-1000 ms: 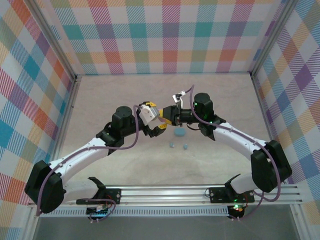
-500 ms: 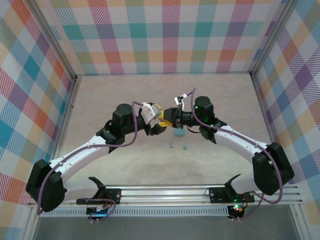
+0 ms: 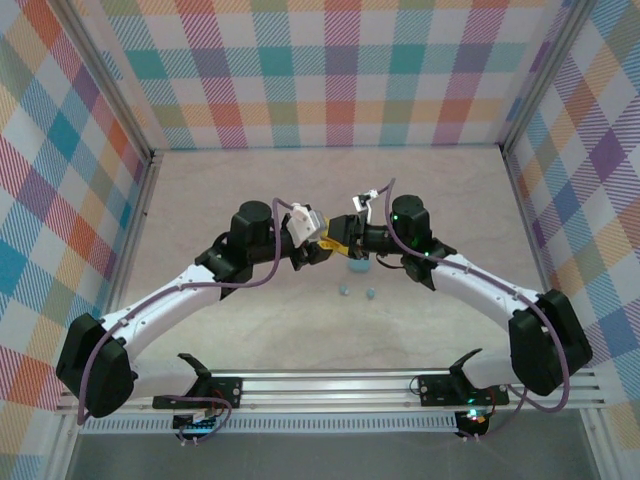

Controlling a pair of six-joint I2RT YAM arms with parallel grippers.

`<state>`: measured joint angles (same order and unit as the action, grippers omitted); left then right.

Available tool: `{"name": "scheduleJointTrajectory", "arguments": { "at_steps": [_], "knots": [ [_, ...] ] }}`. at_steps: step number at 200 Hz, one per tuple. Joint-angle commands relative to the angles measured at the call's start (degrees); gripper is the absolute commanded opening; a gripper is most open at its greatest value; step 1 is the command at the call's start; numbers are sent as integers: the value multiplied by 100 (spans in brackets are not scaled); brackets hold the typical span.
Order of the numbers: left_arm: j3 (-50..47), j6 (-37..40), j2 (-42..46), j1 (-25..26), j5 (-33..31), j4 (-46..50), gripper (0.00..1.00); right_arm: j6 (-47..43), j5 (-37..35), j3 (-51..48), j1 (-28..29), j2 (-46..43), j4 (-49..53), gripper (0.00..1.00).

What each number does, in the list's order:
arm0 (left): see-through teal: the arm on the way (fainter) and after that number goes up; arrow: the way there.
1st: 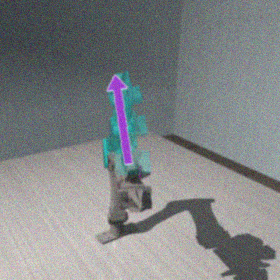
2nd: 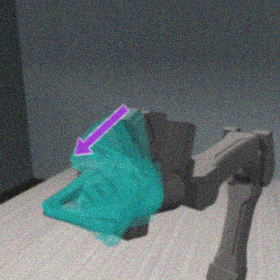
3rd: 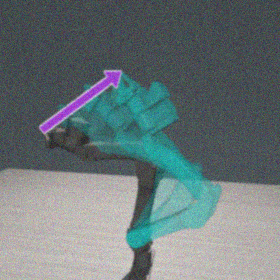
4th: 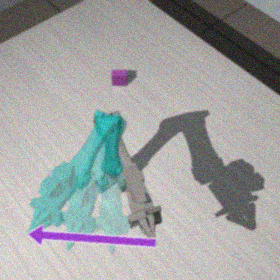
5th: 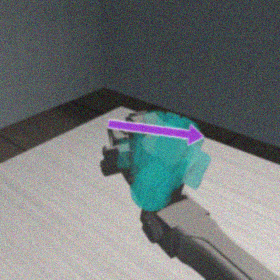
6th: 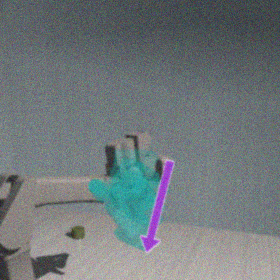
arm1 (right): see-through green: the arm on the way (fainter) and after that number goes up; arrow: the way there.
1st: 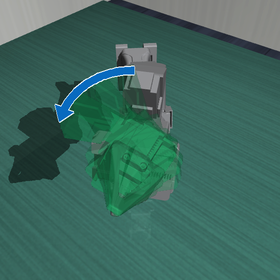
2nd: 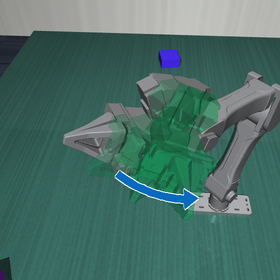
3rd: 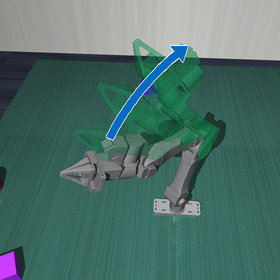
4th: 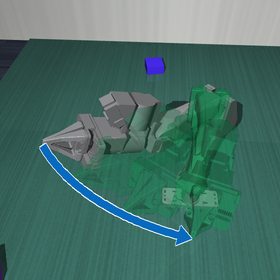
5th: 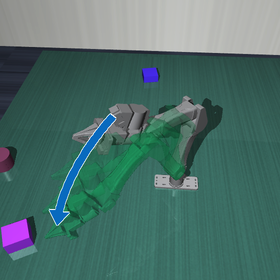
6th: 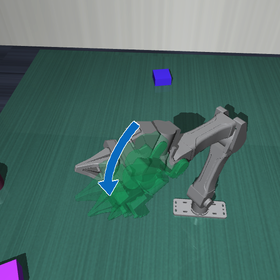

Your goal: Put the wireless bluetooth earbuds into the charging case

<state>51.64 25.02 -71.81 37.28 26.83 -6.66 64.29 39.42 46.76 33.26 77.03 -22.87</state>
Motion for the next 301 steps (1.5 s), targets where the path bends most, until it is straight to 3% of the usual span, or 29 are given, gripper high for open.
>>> {"name": "scheduleJointTrajectory", "arguments": {
  "at_steps": [1,24,52,94,130,153,186,216,237,248,278,296,301],
  "knots": [
    [303,292,-57,-153,538,634,38,-207,243,74,-164,-297,55,66],
    [400,319,21,-363,984,841,38,-116,653,57,-453,-373,-71,68],
    [474,315,121,-445,1291,864,38,201,997,-26,-560,-198,-426,63],
    [553,320,137,-449,1487,829,38,1247,1354,-242,-626,270,-2007,62],
    [661,311,123,-449,1508,725,38,956,1505,-242,-594,268,-1474,69],
    [733,278,106,-449,1522,674,38,1024,1629,-294,-562,298,-1586,69],
    [734,282,67,-449,1509,639,38,1436,1874,-251,-439,510,-2133,59],
    [701,265,112,-449,1535,593,38,1998,1830,-364,-427,734,-2968,36],
    [655,265,166,-449,1510,599,41,2384,1729,-430,-428,918,-3575,26],
    [624,252,195,-449,1483,583,46,2625,1619,-504,-430,1027,-3994,23],
    [588,-57,204,-449,1340,496,71,3131,1202,-705,-420,1357,-5027,19],
    [487,-508,281,-449,892,240,98,3038,957,-809,-409,1404,-5119,17],
    [456,-682,332,-454,707,152,100,2962,868,-846,-412,1383,-5091,16]
  ]
}}
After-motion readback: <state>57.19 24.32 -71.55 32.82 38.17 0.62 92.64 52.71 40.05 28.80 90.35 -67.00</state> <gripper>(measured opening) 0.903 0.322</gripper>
